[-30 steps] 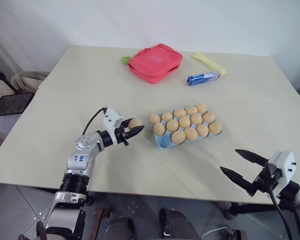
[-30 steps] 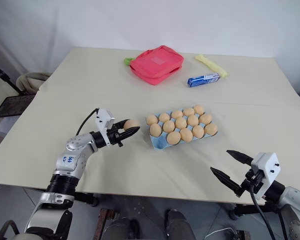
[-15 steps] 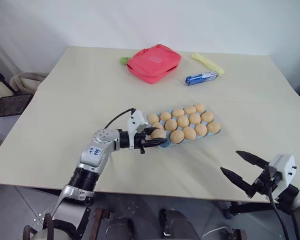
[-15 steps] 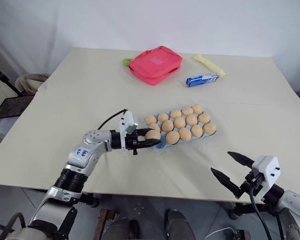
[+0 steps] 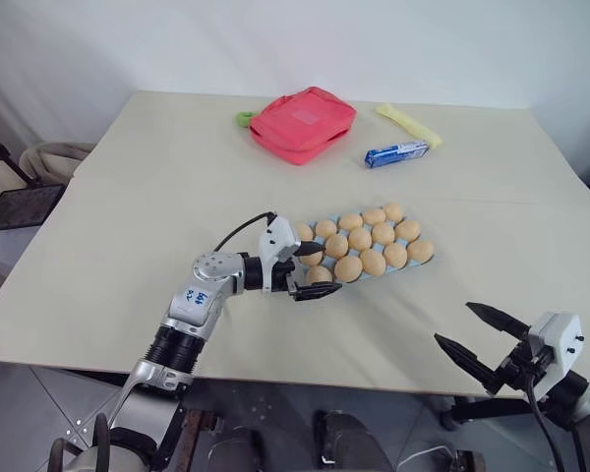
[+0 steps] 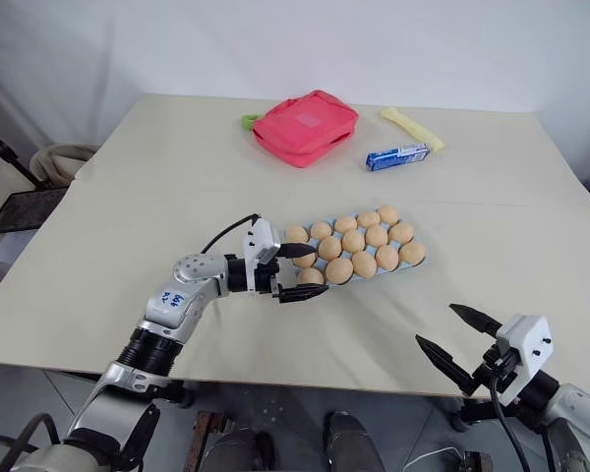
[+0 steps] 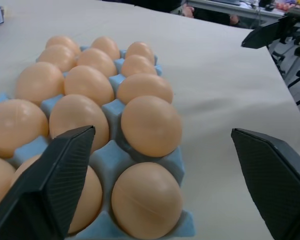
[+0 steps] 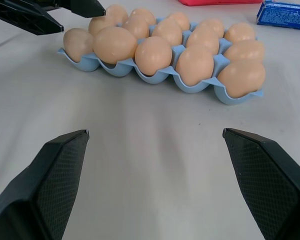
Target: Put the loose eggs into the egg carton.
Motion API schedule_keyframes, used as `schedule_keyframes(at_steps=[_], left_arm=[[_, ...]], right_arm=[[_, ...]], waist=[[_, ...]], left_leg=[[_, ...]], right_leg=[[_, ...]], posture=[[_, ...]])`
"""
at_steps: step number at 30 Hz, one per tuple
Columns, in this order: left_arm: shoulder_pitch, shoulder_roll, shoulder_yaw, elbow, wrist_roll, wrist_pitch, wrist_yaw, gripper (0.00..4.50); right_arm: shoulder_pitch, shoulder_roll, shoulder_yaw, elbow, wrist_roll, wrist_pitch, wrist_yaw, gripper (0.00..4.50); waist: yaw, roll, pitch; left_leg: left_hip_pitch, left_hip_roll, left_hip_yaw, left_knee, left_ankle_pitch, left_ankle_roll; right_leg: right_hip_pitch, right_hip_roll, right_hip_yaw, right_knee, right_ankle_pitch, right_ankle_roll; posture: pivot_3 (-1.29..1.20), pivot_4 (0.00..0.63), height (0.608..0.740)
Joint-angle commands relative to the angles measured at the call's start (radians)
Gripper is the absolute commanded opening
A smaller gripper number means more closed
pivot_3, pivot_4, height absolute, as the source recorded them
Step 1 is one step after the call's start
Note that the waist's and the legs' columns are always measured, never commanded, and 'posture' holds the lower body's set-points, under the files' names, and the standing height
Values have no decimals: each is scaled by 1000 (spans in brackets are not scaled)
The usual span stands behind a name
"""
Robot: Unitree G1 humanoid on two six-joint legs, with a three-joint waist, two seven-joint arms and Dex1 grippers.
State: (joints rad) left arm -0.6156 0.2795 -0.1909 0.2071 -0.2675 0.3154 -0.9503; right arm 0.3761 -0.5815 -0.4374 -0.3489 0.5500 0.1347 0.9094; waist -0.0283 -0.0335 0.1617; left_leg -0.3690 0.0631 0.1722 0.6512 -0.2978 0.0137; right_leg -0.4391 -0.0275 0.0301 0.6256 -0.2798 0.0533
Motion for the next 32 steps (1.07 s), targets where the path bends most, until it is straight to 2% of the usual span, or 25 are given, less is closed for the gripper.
schedule_keyframes(at_steps=[1,6,13,17,24,32], left_arm=[[6,24,50,-83,-69,56,-27,4473],[72,139,110,-164,-144,132,-106,4473],[152,303,270,-104,-176,-11,-206,4473],[160,348,354,-8,-197,-119,-271,4473],[174,442,407,144,-195,-189,-395,4473],[134,454,418,227,-207,-227,-445,4473]], right_arm=[[0,0,-8,-6,5,-19,2,4500],[-11,-6,-4,-6,7,-10,0,4500],[-33,-29,-13,22,10,-5,20,4500],[-62,-59,-26,84,8,-20,58,4500],[-132,-120,-39,165,3,-27,98,4500],[-177,-143,-22,137,6,15,76,4500]], waist=[[-1,0,0],[-3,1,0],[-1,1,0],[1,1,0],[-2,1,0],[-1,1,0]], left_leg=[[0,0,0,0,0,0],[1,1,0,-1,0,-1],[1,1,0,0,1,-2],[1,0,0,0,0,-1],[1,1,1,-1,0,-1],[-1,2,1,-2,0,-2]], right_leg=[[0,0,0,0,0,0],[0,0,0,1,-1,-1],[-1,0,-1,2,-2,-3],[0,-2,-1,1,-3,-6],[-1,-1,-1,0,-3,-5],[-3,0,-1,1,-2,-4]], posture=[[0,150,740],[0,150,740],[0,150,740],[0,150,740],[0,150,740],[0,150,740]])
